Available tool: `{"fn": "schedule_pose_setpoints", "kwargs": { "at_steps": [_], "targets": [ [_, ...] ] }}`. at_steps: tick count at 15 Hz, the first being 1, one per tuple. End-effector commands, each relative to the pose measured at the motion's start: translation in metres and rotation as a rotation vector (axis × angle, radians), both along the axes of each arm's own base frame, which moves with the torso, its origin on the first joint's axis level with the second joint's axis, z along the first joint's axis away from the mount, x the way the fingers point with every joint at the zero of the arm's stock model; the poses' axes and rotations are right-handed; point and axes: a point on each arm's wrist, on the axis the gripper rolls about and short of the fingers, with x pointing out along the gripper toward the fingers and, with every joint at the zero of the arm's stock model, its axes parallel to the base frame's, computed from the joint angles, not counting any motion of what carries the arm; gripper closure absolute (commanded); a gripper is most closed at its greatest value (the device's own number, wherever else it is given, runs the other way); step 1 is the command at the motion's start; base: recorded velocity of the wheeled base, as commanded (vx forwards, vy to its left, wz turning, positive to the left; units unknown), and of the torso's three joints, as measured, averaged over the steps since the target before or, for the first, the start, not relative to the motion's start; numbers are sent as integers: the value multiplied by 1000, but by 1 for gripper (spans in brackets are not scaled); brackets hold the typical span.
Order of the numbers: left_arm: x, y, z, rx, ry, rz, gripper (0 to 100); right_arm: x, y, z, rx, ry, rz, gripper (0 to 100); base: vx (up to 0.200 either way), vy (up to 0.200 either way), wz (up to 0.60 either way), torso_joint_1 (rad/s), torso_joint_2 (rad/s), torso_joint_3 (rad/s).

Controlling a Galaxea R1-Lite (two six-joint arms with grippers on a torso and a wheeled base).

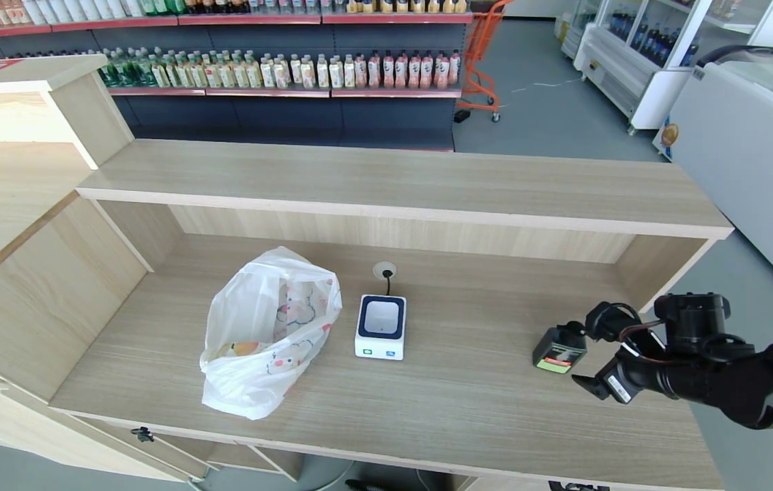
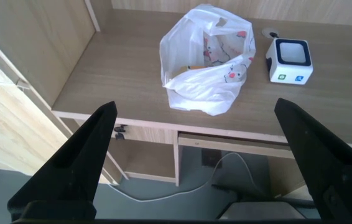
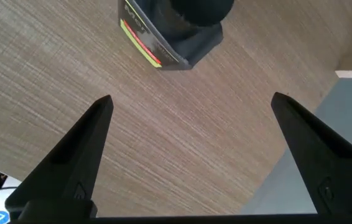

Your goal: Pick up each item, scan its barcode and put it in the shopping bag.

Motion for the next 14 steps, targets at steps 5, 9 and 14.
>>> {"fn": "schedule_pose_setpoints", "kwargs": {
  "at_steps": [5, 9, 14],
  "targets": [
    [0, 0, 0, 0, 1, -2, 0, 33, 19, -20, 4, 0, 60, 0, 0, 0, 0, 0, 0, 0],
    [0, 0, 0, 0, 1, 0, 0, 47, 26, -26, 7, -22, 77, 0, 0, 0, 0, 0, 0, 0],
    [0, 0, 0, 0, 1, 0, 0, 51, 32, -36, 9, -19, 91, 100, 0, 0, 0, 0, 0, 0]
  ]
}}
